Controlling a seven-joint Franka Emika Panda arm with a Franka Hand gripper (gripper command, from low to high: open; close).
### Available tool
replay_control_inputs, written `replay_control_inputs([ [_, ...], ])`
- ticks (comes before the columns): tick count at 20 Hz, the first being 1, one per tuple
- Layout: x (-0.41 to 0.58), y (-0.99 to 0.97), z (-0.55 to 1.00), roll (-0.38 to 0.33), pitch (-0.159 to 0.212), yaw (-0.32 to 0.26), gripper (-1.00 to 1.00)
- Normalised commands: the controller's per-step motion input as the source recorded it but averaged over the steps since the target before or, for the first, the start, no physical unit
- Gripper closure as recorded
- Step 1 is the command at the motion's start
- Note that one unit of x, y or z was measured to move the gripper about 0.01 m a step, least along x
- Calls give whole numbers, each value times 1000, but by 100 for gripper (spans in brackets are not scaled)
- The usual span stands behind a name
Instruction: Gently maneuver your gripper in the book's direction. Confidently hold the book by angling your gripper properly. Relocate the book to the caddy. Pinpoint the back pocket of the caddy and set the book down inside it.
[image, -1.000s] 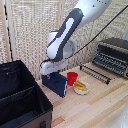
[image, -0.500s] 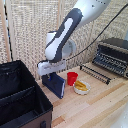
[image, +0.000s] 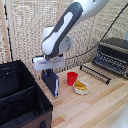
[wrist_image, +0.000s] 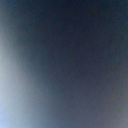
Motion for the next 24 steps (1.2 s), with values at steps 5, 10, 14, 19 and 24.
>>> replay_control_inputs([
  [5,233,71,1000,-2,52,-116,100],
  [10,40,-6,863,24,14,-280,100],
  [14,-16,-26,677,47,0,-360,100],
  [19,-9,5,657,72,0,-331,100],
  [24,34,119,600,111,0,-262,100],
])
